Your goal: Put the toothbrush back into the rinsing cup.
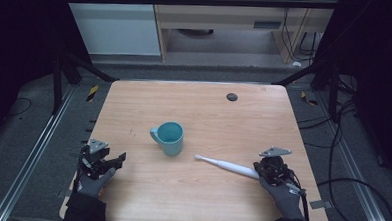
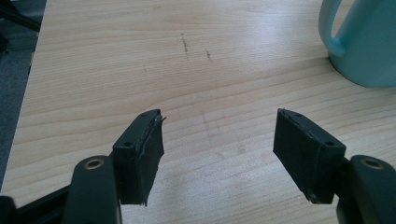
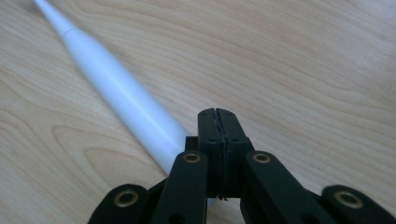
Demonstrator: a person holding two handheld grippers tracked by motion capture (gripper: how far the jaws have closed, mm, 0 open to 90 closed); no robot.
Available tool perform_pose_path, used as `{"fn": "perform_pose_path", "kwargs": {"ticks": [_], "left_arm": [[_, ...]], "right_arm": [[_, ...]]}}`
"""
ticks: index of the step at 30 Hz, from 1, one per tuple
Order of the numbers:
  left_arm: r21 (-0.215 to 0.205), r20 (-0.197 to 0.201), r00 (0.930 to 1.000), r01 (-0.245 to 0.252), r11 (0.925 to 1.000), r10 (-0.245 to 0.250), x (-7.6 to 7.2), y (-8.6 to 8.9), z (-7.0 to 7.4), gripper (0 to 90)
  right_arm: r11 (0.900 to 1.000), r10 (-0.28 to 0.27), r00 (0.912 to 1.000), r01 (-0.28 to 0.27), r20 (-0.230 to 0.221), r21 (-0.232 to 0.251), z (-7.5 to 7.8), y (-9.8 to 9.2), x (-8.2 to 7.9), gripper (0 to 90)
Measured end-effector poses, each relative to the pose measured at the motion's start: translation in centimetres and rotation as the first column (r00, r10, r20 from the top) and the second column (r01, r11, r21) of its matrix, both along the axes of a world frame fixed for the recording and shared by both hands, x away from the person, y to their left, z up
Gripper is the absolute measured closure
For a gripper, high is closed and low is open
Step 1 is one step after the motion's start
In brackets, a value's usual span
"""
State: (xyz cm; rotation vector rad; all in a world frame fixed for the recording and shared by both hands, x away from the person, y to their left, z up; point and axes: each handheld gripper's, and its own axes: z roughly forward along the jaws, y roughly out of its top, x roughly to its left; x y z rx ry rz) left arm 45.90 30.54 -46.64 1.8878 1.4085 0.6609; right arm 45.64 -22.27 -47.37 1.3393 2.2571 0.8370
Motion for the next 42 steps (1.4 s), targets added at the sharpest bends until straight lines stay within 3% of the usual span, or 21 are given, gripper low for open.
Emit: {"fn": "perform_pose_path", "kwargs": {"ticks": [10, 21, 35, 39, 42], "left_arm": [[0.001, 0.000, 1.0000, 0.001, 1.0000, -0.001, 0.0, 0.0, 0.0, 32.3], [0.000, 0.002, 1.0000, 0.001, 1.0000, -0.001, 0.0, 0.0, 0.0, 32.3], [0.001, -0.001, 1.0000, 0.002, 1.0000, -0.002, 0.0, 0.0, 0.0, 32.3], [0.003, -0.002, 1.0000, 0.005, 1.0000, -0.005, 0.0, -0.1, 0.0, 32.4], [0.002, -0.002, 1.0000, 0.005, 1.0000, -0.005, 0.1, -0.1, 0.0, 32.4]], "right_arm": [[1.000, 0.023, 0.9997, -0.023, -0.011, -0.002, -0.1, 0.2, -1.4, 89.4], [1.000, 0.027, 0.9996, -0.027, -0.013, 0.001, 0.0, 0.4, -1.8, 89.0], [0.997, 0.060, 0.9982, -0.061, 0.004, 0.046, 0.7, 1.4, -2.4, 88.0], [0.997, 0.057, 0.9983, -0.057, 0.010, 0.052, 1.5, 1.6, -2.4, 81.1], [0.997, 0.050, 0.9986, -0.050, 0.016, 0.054, 2.8, 1.9, -2.1, 70.0]]}}
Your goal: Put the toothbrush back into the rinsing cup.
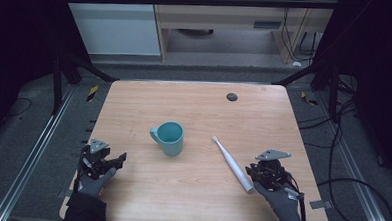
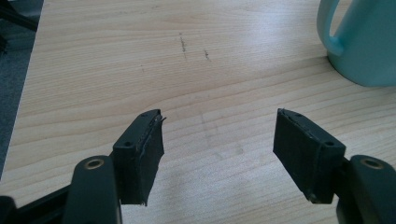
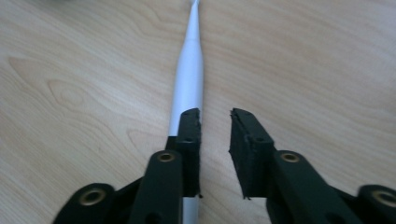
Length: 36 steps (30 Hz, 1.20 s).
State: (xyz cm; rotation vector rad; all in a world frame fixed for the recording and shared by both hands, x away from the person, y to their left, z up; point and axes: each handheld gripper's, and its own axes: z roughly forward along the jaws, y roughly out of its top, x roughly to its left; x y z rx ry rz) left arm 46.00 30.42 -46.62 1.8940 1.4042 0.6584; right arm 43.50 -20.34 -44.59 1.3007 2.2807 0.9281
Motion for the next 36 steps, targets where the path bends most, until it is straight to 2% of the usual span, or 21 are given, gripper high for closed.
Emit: {"fn": "perform_pose_path", "kwargs": {"ticks": [1, 2, 6, 8, 10, 16, 23, 24, 29, 30, 36], "left_arm": [[0.000, 0.000, 1.0000, 0.000, 1.0000, 0.000, 0.0, 0.0, 0.0, 32.3], [-0.002, -0.002, 1.0000, -0.002, 1.0000, 0.002, 0.1, 0.0, 0.0, 32.3], [0.002, -0.009, 1.0000, 0.003, 1.0000, -0.003, 0.2, -0.1, -0.2, 32.3], [0.003, -0.008, 1.0000, 0.002, 1.0000, -0.002, 0.2, -0.1, -0.2, 32.4], [0.001, -0.005, 1.0000, 0.001, 1.0000, -0.001, 0.1, 0.0, -0.1, 32.4], [0.005, -0.012, 0.9999, 0.001, 1.0000, -0.001, 0.3, 0.0, -0.3, 32.4], [0.006, -0.014, 0.9999, 0.007, 1.0000, -0.007, 0.2, 0.0, -0.3, 32.4], [0.006, -0.014, 0.9999, 0.008, 1.0000, -0.007, 0.2, 0.0, -0.3, 32.4], [0.006, -0.012, 0.9999, 0.007, 1.0000, -0.007, 0.2, 0.0, -0.3, 32.4], [0.006, -0.013, 0.9999, 0.007, 1.0000, -0.007, 0.2, 0.0, -0.3, 32.4], [0.005, -0.014, 0.9999, 0.007, 1.0000, -0.007, 0.2, 0.1, -0.3, 32.4]], "right_arm": [[1.000, 0.000, 1.0000, 0.000, 0.000, 0.000, 0.0, 0.0, 0.0, 70.0], [1.000, 0.008, 0.9998, -0.008, -0.019, 0.011, 0.6, 0.1, 0.1, 64.8], [1.000, 0.013, 0.9990, -0.013, -0.043, -0.004, 1.0, 0.4, 0.3, 58.1], [1.000, 0.009, 0.9982, -0.010, -0.059, -0.025, 1.1, 0.7, 0.6, 53.9], [0.999, 0.007, 0.9984, -0.009, -0.057, -0.044, 1.2, 1.1, 1.0, 51.4], [0.997, 0.039, 0.9954, -0.044, -0.088, -0.061, 1.7, 2.2, 1.9, 49.8], [0.995, 0.050, 0.9908, -0.061, -0.126, -0.084, 1.8, 3.0, 3.0, 48.8], [0.994, 0.051, 0.9880, -0.065, -0.146, -0.092, 1.7, 3.4, 3.5, 48.3], [0.991, 0.062, 0.9813, -0.083, -0.182, -0.109, 1.5, 4.0, 4.4, 48.1], [0.988, 0.067, 0.9769, -0.094, -0.203, -0.124, 1.3, 4.3, 4.8, 48.2], [0.985, 0.067, 0.9726, -0.100, -0.223, -0.140, 0.7, 4.7, 5.5, 48.6]]}}
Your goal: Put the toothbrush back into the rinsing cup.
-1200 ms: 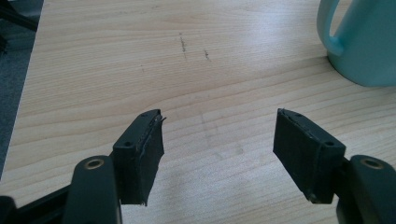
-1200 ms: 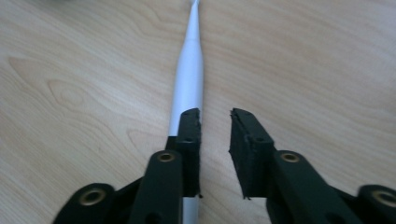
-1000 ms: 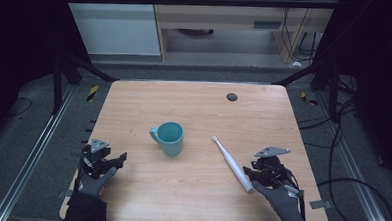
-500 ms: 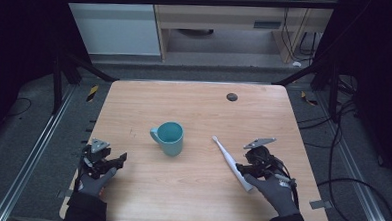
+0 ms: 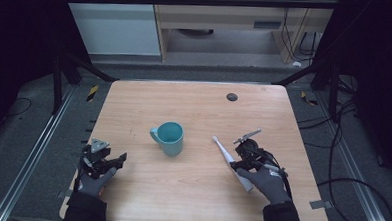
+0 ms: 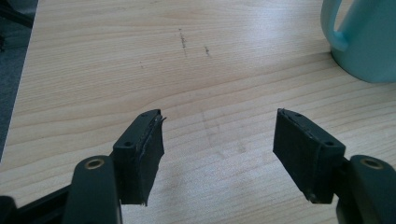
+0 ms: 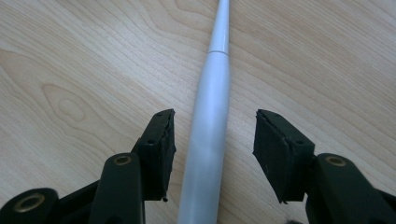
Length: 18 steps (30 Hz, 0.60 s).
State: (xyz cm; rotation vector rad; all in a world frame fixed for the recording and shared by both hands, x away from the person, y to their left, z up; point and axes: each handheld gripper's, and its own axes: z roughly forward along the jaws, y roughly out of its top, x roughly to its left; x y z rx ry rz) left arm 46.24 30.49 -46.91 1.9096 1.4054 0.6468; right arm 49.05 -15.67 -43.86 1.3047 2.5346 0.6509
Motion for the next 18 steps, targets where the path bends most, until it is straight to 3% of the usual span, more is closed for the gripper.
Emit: {"fn": "perform_pose_path", "kwargs": {"ticks": [18], "left_arm": [[0.002, -0.002, 1.0000, 0.002, 1.0000, -0.002, 0.0, 0.0, 0.0, 32.5]], "right_arm": [[0.999, 0.005, 0.9956, -0.009, -0.094, -0.041, -2.1, 0.8, 1.0, 56.9]]}}
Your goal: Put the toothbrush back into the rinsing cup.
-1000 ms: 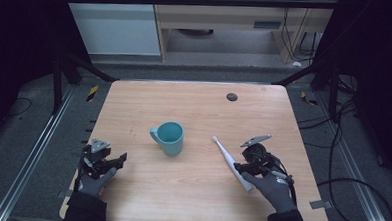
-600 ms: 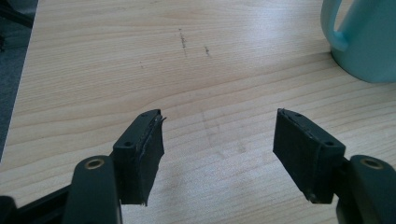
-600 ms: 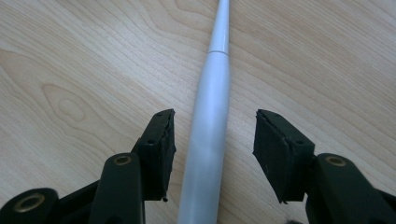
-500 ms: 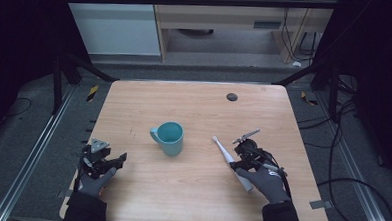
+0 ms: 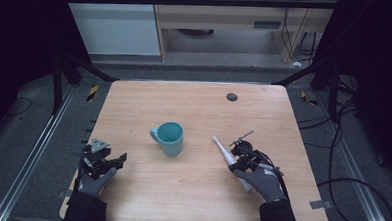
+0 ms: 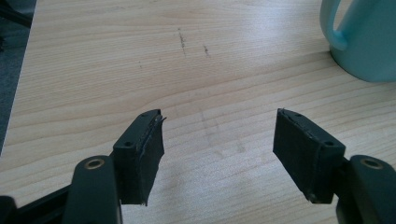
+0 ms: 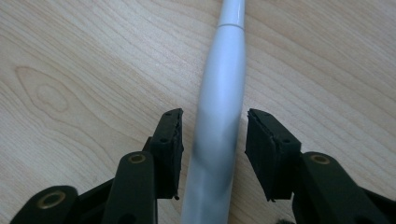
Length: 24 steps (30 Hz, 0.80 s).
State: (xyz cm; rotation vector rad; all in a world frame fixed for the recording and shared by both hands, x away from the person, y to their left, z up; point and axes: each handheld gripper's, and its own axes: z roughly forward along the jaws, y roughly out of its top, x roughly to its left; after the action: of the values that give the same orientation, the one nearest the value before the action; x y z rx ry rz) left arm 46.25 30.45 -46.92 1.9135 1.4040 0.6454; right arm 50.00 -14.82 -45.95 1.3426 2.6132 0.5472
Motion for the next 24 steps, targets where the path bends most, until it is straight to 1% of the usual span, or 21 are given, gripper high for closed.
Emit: {"fn": "perform_pose_path", "kwargs": {"ticks": [2, 3, 7, 12, 13, 17, 18, 21, 22, 24], "left_arm": [[-0.001, 0.000, 1.0000, -0.001, 1.0000, 0.001, 0.02, 0.04, -0.01, 32.5], [-0.001, 0.000, 1.0000, -0.001, 1.0000, 0.001, 0.02, 0.04, -0.01, 32.5], [0.000, -0.001, 1.0000, -0.001, 1.0000, 0.001, 0.02, 0.04, 0.00, 32.5], [0.000, 0.000, 1.0000, -0.001, 1.0000, 0.001, 0.02, 0.04, 0.00, 32.5], [0.000, -0.001, 1.0000, -0.001, 1.0000, 0.001, 0.01, 0.04, 0.00, 32.6], [0.000, -0.001, 1.0000, -0.001, 1.0000, 0.001, 0.02, 0.03, 0.00, 32.5], [0.001, -0.002, 1.0000, 0.000, 1.0000, 0.000, 0.01, 0.02, 0.00, 32.5], [0.001, 0.000, 1.0000, -0.001, 1.0000, 0.001, 0.01, 0.01, 0.01, 32.5], [0.000, 0.000, 1.0000, -0.001, 1.0000, 0.001, 0.01, 0.03, 0.02, 32.5], [0.000, 0.000, 1.0000, -0.001, 1.0000, 0.001, 0.01, 0.04, 0.01, 32.5]], "right_arm": [[1.000, 0.002, 0.9999, -0.003, -0.014, -0.010, -0.32, 0.14, 0.09, 58.7], [1.000, 0.002, 0.9999, -0.003, -0.014, -0.010, -0.32, 0.14, 0.09, 58.7], [0.999, 0.004, 0.9998, -0.005, -0.017, -0.041, -0.78, 0.35, 0.25, 61.7], [0.999, -0.017, 0.9994, 0.015, -0.032, -0.042, -0.94, 0.49, 0.25, 64.1], [0.999, -0.004, 0.9996, 0.002, -0.027, -0.046, -0.99, 0.43, 0.34, 64.8], [0.999, -0.009, 0.9994, 0.008, -0.033, -0.051, -1.04, 0.53, 0.39, 65.5], [0.999, -0.019, 0.9990, 0.017, -0.040, -0.050, -1.00, 0.59, 0.42, 65.7], [0.998, -0.032, 0.9986, 0.029, -0.041, -0.055, -1.01, 0.66, 0.44, 65.9], [0.998, -0.045, 0.9978, 0.042, -0.049, -0.054, -0.96, 0.73, 0.44, 66.1], [0.998, -0.041, 0.9979, 0.038, -0.051, -0.045, -0.95, 0.66, 0.44, 66.2]]}}
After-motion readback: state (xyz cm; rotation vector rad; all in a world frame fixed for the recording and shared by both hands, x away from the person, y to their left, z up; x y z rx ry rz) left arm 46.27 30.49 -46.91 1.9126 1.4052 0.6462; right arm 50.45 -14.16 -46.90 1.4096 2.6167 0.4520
